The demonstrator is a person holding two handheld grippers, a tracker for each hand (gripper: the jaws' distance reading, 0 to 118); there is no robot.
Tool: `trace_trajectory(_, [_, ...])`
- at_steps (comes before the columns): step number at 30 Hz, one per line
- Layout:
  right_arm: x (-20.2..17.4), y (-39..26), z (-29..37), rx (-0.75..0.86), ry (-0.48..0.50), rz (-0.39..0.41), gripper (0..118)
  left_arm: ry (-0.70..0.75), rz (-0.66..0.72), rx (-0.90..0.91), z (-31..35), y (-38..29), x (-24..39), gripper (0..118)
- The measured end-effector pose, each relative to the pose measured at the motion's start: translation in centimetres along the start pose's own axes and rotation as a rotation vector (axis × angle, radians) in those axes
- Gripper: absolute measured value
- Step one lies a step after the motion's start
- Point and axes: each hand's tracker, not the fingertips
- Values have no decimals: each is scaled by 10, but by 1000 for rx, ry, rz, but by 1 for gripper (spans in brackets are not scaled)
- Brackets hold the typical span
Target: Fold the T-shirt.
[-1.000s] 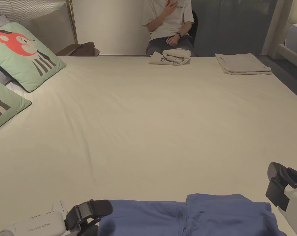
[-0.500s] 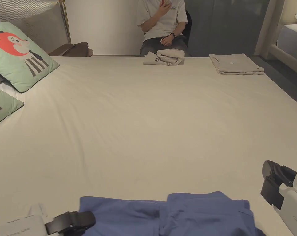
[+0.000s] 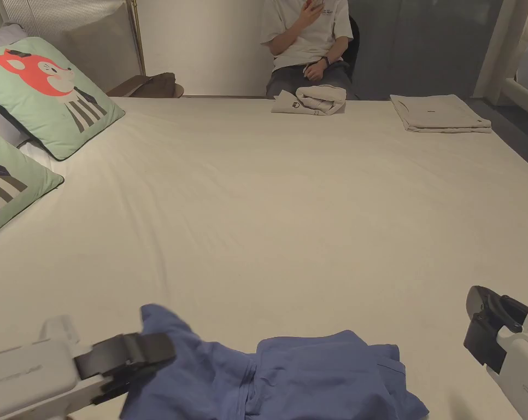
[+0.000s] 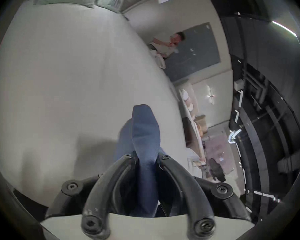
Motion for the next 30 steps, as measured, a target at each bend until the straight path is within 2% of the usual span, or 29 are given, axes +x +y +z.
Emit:
trace_trajectory(4, [9,-1,5,11,-7,-16,0,-36,-67,-52,-52,-5,31,11])
trace_trajectory(7, [21,-3,10,14,-24,-30,0,-51,-67,-134,-105,-15,42,11])
trace_trajectory(17, [54,-9,25,22,-92,-64,0,78,-234,-345,-234,-106,82,11])
trace_trajectory(19, [58,-9,27,21,-99,-70,0,137,-312,-349,-249,-118,82,11])
trace_trajectory(21, [60,-9,29,22,-105,-74,0,158,-290,-319,-263,-122,74,13])
trace_trajectory(22, [60,-10,29,23,-106,-75,0,146,-268,-312,-262,-120,71,18])
trace_trajectory(23, [61,-10,30,23,-107,-77,0,101,-223,-313,-259,-116,68,31])
trace_trajectory(25, [61,-11,29,20,-108,-79,0,-26,-193,-335,-248,-113,73,66])
trace_trajectory(26, [62,-11,28,19,-108,-82,0,-88,-197,-349,-243,-110,74,91])
trace_trajectory(27, [62,-11,28,17,-106,-85,0,-128,-207,-351,-235,-106,77,105])
trace_trajectory(28, [62,-11,27,18,-106,-87,0,-134,-232,-323,-224,-103,83,110])
trace_trajectory(30, [61,-11,27,20,-103,-89,0,-107,-319,-181,-204,-97,88,109])
